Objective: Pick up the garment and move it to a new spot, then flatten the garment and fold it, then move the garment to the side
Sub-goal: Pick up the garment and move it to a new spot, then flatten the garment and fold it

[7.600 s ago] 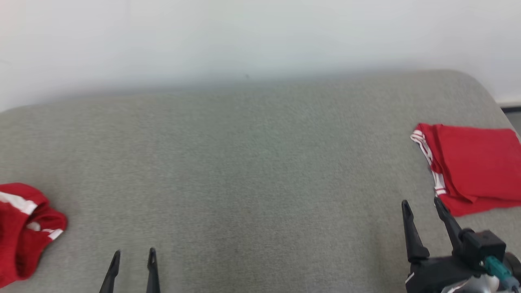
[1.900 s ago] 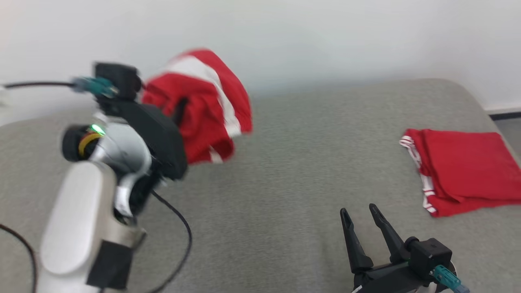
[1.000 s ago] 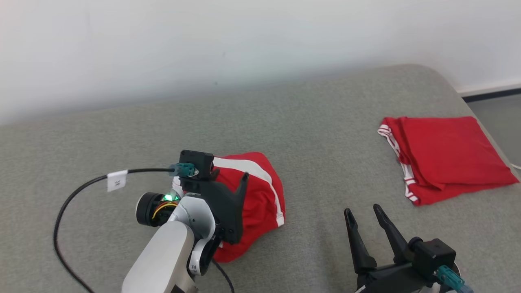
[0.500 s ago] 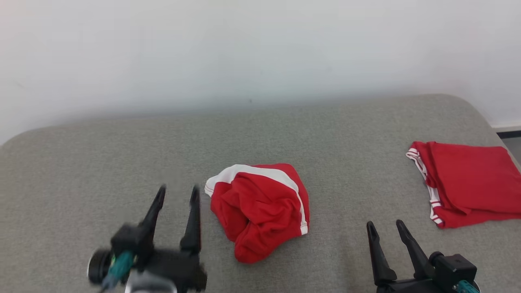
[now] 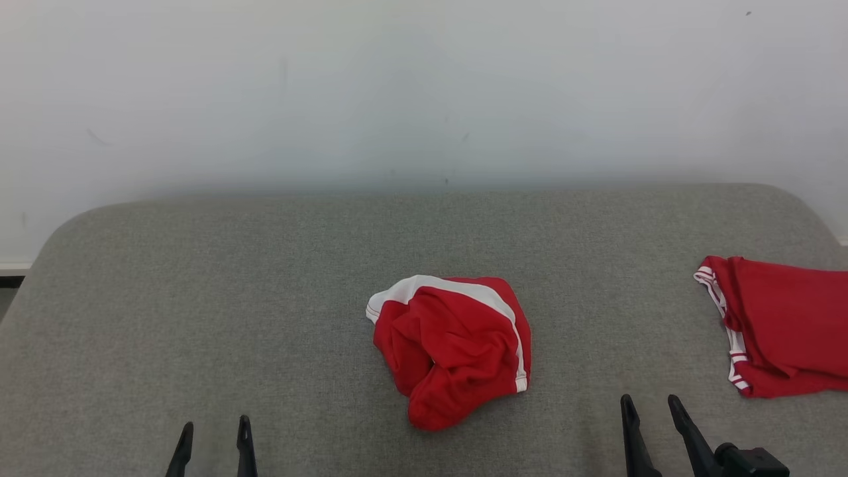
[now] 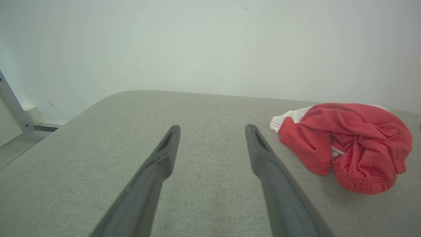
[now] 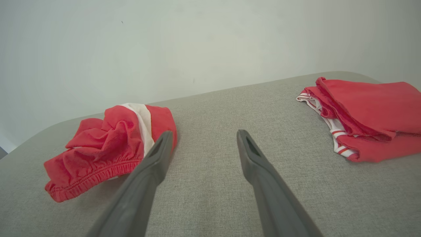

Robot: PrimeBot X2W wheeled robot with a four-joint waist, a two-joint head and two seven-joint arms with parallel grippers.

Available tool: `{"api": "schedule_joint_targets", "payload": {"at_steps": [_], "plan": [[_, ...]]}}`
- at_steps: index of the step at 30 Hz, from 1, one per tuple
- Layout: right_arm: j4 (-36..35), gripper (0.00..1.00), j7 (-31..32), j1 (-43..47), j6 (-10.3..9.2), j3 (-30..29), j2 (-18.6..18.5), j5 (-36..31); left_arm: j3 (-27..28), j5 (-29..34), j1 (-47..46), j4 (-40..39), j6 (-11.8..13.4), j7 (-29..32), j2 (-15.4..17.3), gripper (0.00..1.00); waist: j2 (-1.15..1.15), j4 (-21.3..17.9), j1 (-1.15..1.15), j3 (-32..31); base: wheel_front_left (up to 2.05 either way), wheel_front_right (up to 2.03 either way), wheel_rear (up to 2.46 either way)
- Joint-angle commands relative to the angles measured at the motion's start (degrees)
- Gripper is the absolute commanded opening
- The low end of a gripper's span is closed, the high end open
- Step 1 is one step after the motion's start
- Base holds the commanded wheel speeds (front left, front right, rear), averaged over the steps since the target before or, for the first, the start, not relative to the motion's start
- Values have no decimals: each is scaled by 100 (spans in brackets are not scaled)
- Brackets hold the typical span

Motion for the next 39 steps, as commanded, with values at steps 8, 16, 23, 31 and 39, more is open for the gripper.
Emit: {"api": "schedule_joint_targets", "payload": {"at_steps": [8, 16, 23, 31, 39], "plan": [[235, 100, -116, 87, -14, 96, 15, -62, 443, 441, 452, -275, -344, -23, -119, 100, 0, 59, 1, 2, 0, 0, 0], [338, 100, -150, 22, -14, 159, 15, -35, 852, 681, 564, -304, -725, -24, -352, 100, 0, 42, 1, 42, 0, 0, 0], [360, 100, -155, -34, -14, 173, 15, -59, 1023, 931, 531, -234, -875, -25, -502, 100, 0, 19, 1, 67, 0, 0, 0], [364, 100, -175, -62, -14, 195, 16, -43, 1105, 1030, 531, -206, -978, -25, -582, 100, 0, -34, 1, 105, 0, 0, 0], [350, 100, -149, -71, -14, 212, 15, -51, 1074, 1108, 490, -185, -1053, -25, -617, 100, 0, -58, 1, 151, 0, 0, 0]]}}
